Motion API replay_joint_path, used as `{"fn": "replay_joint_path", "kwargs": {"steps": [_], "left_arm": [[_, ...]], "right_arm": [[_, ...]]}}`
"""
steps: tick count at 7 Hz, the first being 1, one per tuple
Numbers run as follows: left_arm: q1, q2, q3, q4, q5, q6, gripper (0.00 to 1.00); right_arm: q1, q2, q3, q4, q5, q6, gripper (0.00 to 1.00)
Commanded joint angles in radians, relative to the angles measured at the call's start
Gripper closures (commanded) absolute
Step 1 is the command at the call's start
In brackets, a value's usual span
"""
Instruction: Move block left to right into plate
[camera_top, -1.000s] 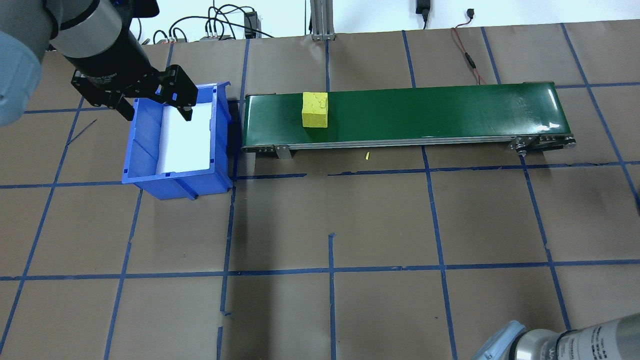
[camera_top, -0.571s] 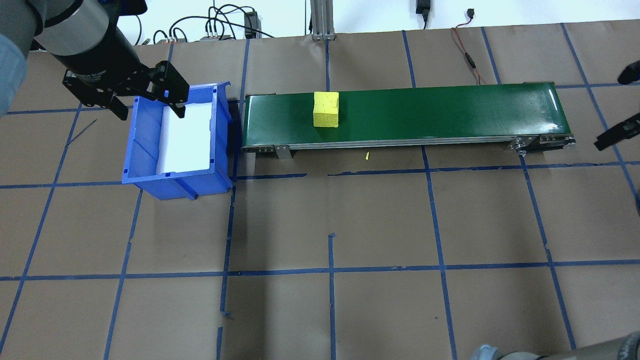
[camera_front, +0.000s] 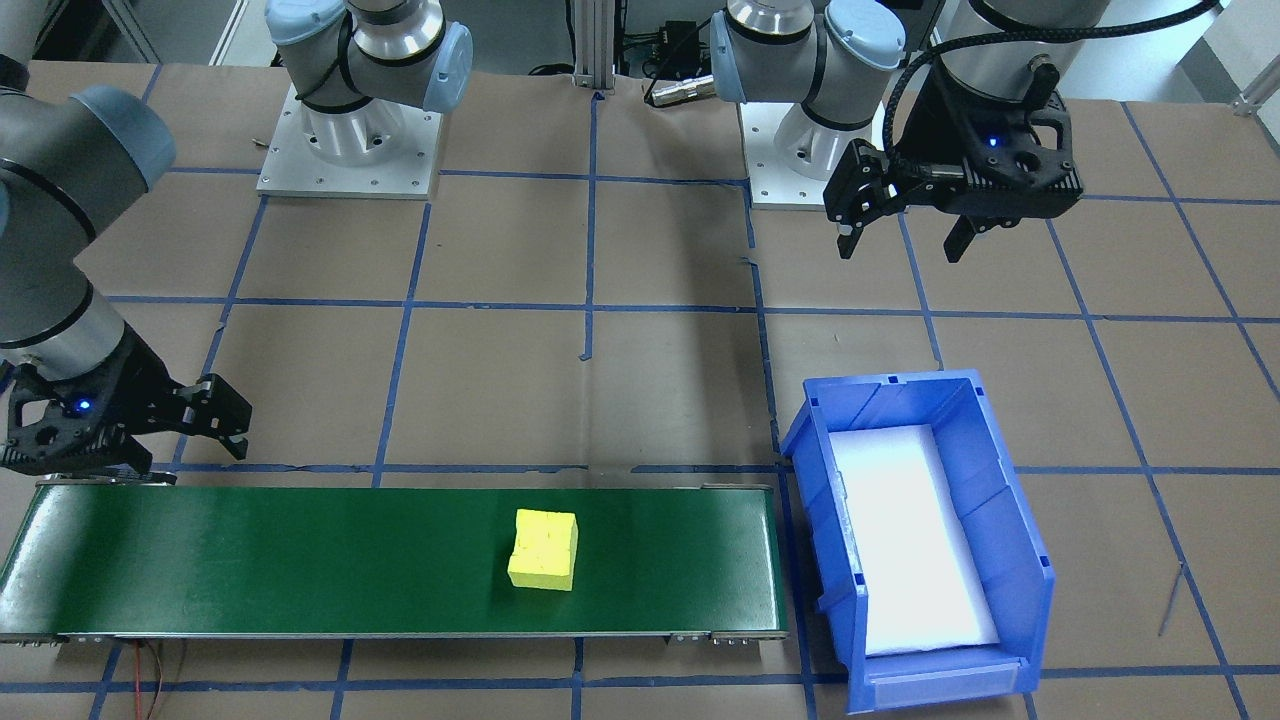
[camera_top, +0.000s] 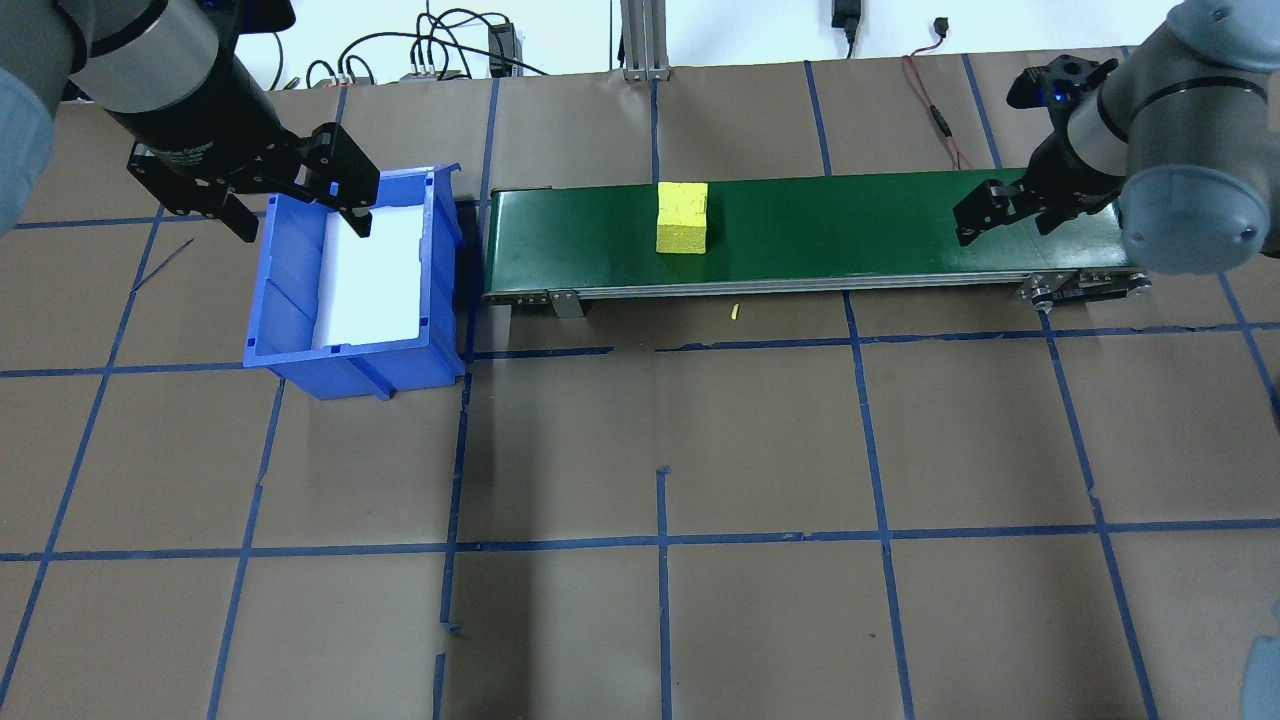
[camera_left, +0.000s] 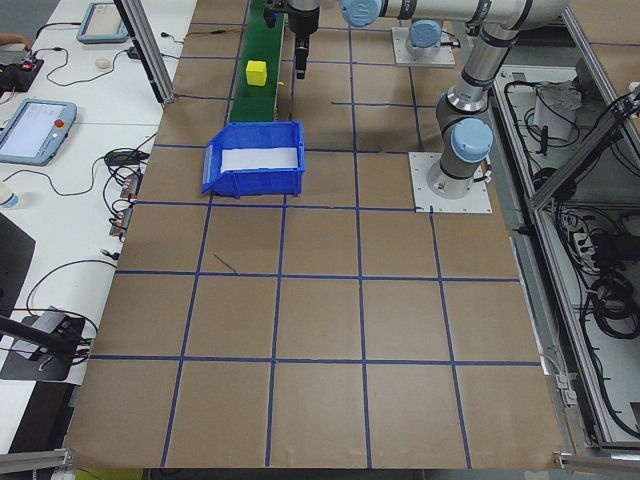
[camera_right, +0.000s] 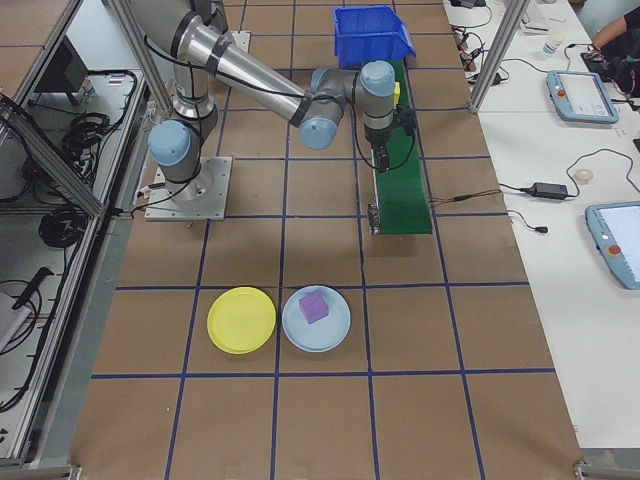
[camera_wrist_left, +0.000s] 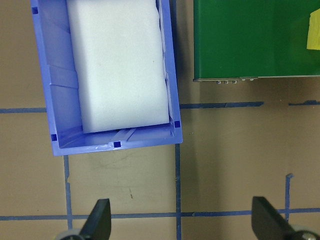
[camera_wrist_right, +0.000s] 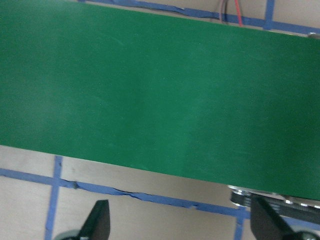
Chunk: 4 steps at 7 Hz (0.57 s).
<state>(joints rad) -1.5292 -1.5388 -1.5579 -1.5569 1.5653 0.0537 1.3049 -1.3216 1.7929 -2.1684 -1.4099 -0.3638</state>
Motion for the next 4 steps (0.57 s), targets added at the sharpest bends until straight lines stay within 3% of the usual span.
{"fn": "replay_joint_path", "kwargs": {"steps": [1,2,4], "left_arm": [[0.0,0.0,0.002,0.0,-0.001,0.0,0.0],[0.0,0.0,0.002,0.0,0.001,0.0,0.0],[0.004,0.002,0.001,0.001,-0.005,0.0,0.0]], "right_arm": [[0.057,0.086,-0.085,-0.001,0.069,0.179,0.0],[0.116,0.122,-0.134,-0.002,0.142,0.325,0.0],[0.186,0.151,-0.165,-0.007,0.158,0.456,0.0]]}}
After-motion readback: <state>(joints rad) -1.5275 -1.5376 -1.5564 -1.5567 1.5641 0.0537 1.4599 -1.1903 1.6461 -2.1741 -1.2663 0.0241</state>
